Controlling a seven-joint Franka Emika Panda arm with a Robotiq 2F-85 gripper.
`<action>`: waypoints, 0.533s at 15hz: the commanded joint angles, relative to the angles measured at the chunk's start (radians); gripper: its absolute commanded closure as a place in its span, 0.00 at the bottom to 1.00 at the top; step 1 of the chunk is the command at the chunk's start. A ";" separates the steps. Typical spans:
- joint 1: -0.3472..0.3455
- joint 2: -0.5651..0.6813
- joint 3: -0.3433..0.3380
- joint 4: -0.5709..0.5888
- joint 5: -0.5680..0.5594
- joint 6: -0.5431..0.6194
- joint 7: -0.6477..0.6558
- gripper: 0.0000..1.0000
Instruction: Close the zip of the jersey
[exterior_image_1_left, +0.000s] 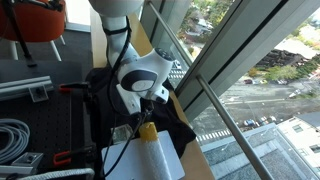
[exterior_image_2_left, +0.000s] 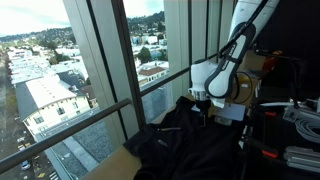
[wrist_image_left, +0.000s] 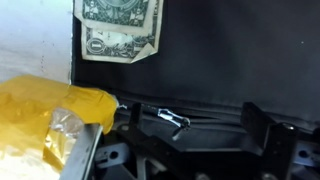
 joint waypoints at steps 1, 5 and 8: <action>0.016 0.004 -0.011 0.015 -0.009 -0.002 0.006 0.00; 0.023 -0.005 -0.005 0.021 -0.006 -0.013 0.006 0.00; 0.026 -0.011 -0.008 0.008 -0.007 -0.009 0.006 0.00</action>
